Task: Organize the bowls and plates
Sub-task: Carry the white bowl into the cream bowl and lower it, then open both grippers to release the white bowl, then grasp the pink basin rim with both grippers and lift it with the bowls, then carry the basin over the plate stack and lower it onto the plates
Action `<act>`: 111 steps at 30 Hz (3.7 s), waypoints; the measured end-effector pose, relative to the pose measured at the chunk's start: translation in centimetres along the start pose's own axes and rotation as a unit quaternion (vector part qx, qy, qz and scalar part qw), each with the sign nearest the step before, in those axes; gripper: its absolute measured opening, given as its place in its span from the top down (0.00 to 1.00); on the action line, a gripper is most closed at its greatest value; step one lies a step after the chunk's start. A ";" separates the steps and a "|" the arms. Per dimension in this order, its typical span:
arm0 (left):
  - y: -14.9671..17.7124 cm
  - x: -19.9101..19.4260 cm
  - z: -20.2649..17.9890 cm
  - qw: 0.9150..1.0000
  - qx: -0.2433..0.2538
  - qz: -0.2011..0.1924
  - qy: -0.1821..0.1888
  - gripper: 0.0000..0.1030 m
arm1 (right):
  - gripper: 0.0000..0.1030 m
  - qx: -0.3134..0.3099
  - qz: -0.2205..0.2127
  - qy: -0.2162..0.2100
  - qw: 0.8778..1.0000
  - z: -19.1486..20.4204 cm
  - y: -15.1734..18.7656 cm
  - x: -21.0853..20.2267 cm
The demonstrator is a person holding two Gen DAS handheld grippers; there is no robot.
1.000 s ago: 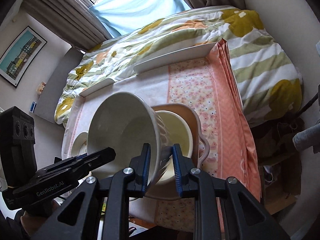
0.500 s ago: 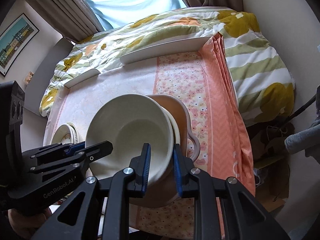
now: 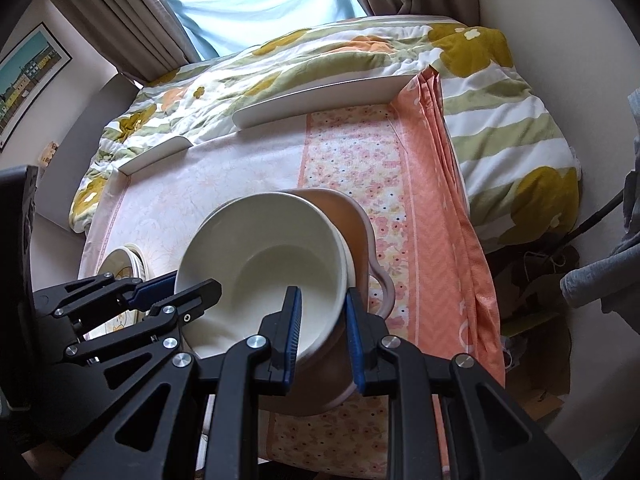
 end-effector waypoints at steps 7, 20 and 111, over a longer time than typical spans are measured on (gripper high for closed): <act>0.2 -0.4 0.0 1.000 0.005 -0.005 0.001 0.84 | 0.80 -0.002 0.003 0.004 1.000 0.2 -0.2 -0.2; -0.8 -8.2 3.9 0.995 -0.033 -0.094 -0.003 0.83 | 0.49 -0.010 -0.058 -0.006 0.998 -0.9 -1.4 -6.7; 6.3 -9.8 16.9 0.999 -0.009 -0.045 0.002 0.88 | 0.90 -0.274 0.023 0.017 0.961 17.0 -0.9 -0.3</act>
Point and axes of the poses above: each gripper's, at about its wrist camera, not at the fingertips, and x roughly the way its jaws point, z to its left, y to its underside, the point moved 3 cm from there along x, roughly the way its jaws point, and after that the axes turned 1 degree about -z, right-handed, at the moved point
